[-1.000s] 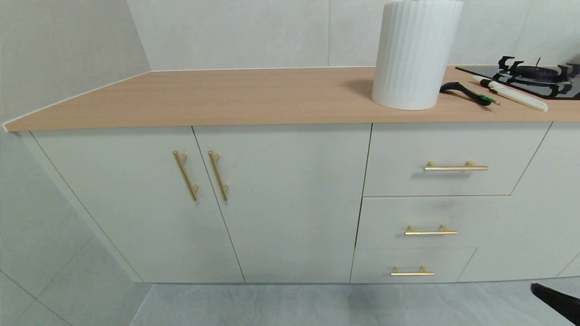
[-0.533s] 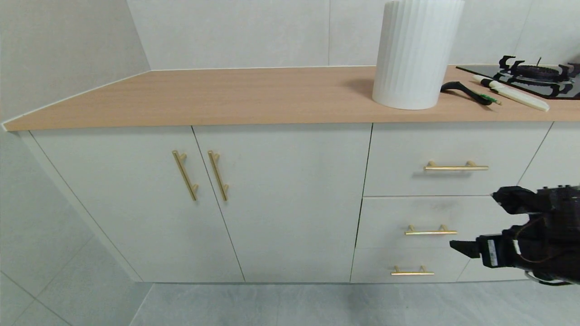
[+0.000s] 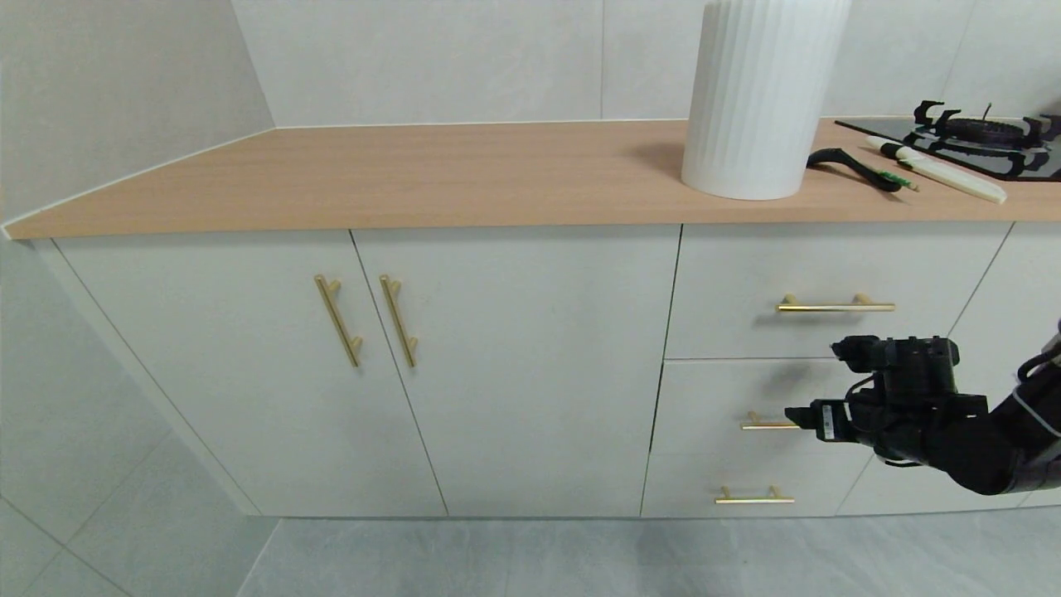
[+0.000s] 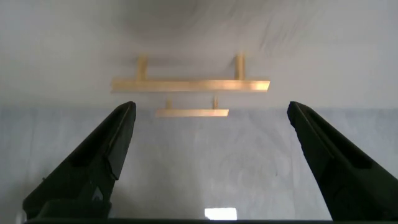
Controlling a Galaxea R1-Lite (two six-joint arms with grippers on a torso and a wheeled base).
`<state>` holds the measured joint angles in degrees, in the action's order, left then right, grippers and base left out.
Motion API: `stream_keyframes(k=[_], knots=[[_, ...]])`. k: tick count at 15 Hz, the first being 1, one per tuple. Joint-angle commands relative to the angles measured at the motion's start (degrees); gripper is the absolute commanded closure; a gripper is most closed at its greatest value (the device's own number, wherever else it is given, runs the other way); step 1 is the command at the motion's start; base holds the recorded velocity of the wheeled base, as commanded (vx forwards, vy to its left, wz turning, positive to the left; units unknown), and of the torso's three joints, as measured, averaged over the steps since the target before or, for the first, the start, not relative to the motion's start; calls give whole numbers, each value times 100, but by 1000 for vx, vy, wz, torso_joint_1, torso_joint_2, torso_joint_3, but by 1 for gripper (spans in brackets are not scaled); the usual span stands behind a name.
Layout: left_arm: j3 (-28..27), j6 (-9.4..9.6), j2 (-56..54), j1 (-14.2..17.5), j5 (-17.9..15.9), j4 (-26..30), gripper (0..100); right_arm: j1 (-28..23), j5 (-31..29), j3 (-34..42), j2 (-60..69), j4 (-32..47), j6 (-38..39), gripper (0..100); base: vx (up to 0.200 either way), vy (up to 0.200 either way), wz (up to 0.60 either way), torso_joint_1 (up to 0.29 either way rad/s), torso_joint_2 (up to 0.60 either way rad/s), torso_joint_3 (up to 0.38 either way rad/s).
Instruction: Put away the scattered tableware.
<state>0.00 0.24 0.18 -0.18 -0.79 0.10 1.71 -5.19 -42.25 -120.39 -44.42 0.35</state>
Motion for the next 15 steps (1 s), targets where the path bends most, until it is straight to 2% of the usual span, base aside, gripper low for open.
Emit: stream_keyframes(k=[1, 7, 15], knots=[[0, 11, 8, 1, 0, -1, 0, -127, 1, -64, -441, -146, -9, 0, 0, 0, 0, 0, 0, 0], [0, 2, 8, 1, 0, -1, 0, -179, -17, -81, -1135, -1341, -79, 0, 0, 0, 0, 0, 0, 0], [0, 2, 17, 1, 0, -1, 0, -153, -149, -90, -1302, -1394, -185, 0, 0, 0, 0, 0, 0, 0]])
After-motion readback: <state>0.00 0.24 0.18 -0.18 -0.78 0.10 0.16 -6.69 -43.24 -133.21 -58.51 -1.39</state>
